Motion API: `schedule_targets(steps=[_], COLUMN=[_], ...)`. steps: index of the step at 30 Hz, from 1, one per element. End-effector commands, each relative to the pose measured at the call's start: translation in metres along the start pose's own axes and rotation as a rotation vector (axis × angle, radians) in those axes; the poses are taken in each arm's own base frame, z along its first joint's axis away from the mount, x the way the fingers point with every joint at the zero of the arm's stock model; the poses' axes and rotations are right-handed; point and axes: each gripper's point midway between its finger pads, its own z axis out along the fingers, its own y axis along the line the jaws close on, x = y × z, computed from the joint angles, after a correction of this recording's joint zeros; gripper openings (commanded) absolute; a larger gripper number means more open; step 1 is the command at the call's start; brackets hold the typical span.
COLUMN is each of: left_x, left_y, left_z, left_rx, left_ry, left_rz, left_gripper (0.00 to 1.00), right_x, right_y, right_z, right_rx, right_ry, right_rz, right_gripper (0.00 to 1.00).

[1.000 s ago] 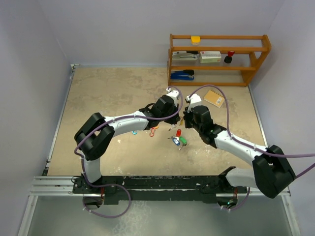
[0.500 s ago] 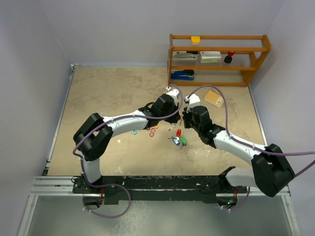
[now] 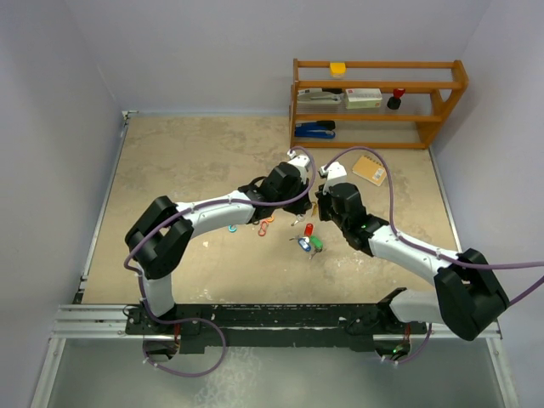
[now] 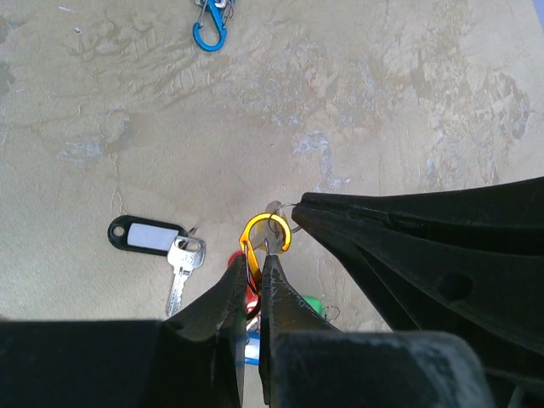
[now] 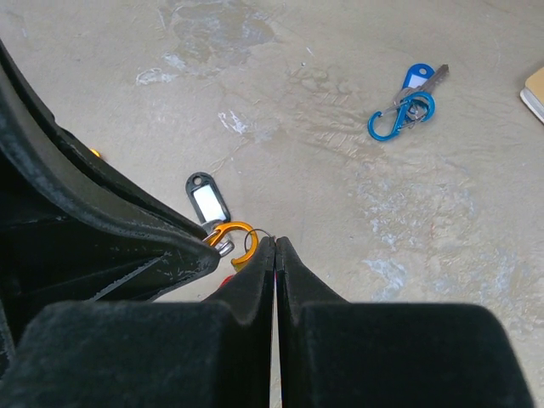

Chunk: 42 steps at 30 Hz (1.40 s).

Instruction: Put the keys on the keyring

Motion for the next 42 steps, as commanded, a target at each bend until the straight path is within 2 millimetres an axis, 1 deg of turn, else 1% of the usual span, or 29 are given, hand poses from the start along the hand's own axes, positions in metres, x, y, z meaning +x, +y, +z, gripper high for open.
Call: schedule_targets(steps=[1,19,20,21,23,26,27,30,34,37,39,42], left_x=[-0.037,-0.032,-0.031,-0.031,-0.029,-0.029,-0.030,-0.031,-0.035,-0.042,-0.049,-0.058], left_y=[-0.027,-0.030,-0.030,-0.031,-0.032,-0.034,-0.034,-0.032,-0.022,-0.005,0.011,0.039], left_z=[-0.019,-0.023,-0.023,-0.023,-0.025,-0.028,-0.028,-0.031,-0.034,-0.040,-0.047,-0.060], left_rx=[0.079,0.106,0.110,0.115,0.128,0.141,0.143,0.135,0.075,-0.009,-0.075,-0.180], left_ry=[-0.087,-0.077,-0.075,-0.077,-0.077,-0.084,-0.089,-0.100,-0.120,-0.157,-0.197,-0.261], left_rz=[0.010,0.019,0.020,0.020,0.022,0.023,0.020,0.016,0.004,-0.024,-0.055,-0.114], left_gripper=[0.00,0.00,0.03,0.09,0.29,0.50,0.54,0.60,0.61,0.62,0.62,0.67], right_x=[-0.021,-0.023,-0.023,-0.023,-0.023,-0.024,-0.025,-0.025,-0.026,-0.025,-0.025,-0.023], right_y=[-0.002,-0.009,-0.010,-0.010,-0.013,-0.015,-0.015,-0.016,-0.018,-0.019,-0.019,-0.018], right_z=[0.000,-0.003,-0.003,-0.003,-0.004,-0.005,-0.006,-0.008,-0.009,-0.010,-0.010,-0.008], right_rx=[0.023,0.058,0.063,0.067,0.078,0.089,0.090,0.092,0.104,0.110,0.110,0.108], right_ry=[-0.069,-0.089,-0.090,-0.090,-0.089,-0.091,-0.095,-0.098,-0.101,-0.098,-0.093,-0.081], right_rz=[0.000,0.003,0.004,0.003,0.004,0.009,0.010,0.012,0.015,0.018,0.020,0.021], right_gripper=[0.00,0.00,0.00,0.00,0.00,0.00,0.00,0.00,0.00,0.00,0.00,0.00])
